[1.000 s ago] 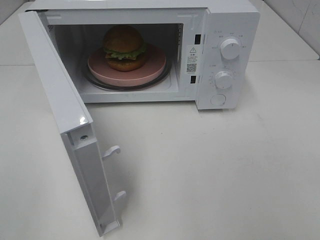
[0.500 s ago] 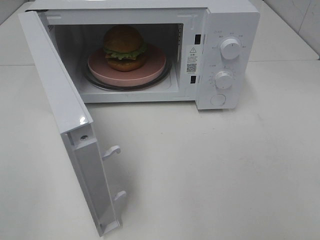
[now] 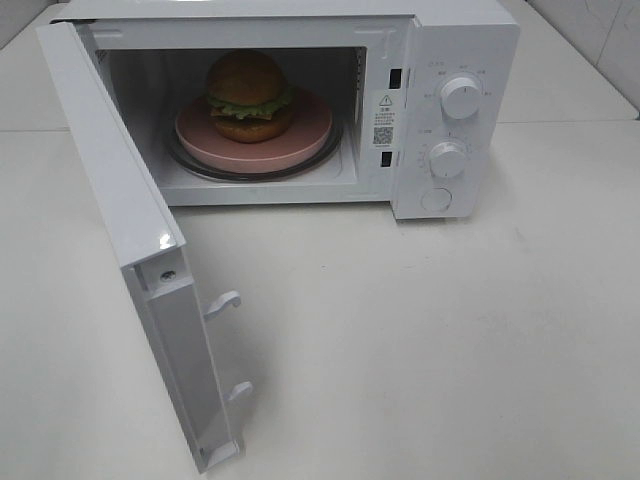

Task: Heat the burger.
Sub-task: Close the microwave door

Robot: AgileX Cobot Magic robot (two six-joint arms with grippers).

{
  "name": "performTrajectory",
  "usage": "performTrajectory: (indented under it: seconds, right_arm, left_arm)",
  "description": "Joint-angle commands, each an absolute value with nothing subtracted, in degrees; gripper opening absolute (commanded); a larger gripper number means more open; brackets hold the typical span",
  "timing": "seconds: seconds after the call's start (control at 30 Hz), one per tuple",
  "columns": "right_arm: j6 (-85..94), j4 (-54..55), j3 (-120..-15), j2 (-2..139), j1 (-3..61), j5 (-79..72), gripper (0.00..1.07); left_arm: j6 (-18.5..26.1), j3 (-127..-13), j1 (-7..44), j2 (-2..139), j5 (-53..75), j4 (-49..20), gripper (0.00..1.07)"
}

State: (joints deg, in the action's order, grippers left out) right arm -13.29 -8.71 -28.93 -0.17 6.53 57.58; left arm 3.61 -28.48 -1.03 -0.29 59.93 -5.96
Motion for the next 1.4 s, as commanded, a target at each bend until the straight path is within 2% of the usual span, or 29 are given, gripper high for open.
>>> performTrajectory:
  seconds: [0.03,1.4]
  right_arm:
    - [-12.4,-8.5,-28.8,-1.8,6.1,57.6,0.76]
    - [-12.4,-8.5,-28.8,-1.8,6.1,57.6,0.76]
  left_arm:
    - [3.6,-28.4,-1.0,-1.7,59.4,-6.0,0.87]
    - [3.2,-28.4,-1.0,-1.6,59.4,-5.7,0.87]
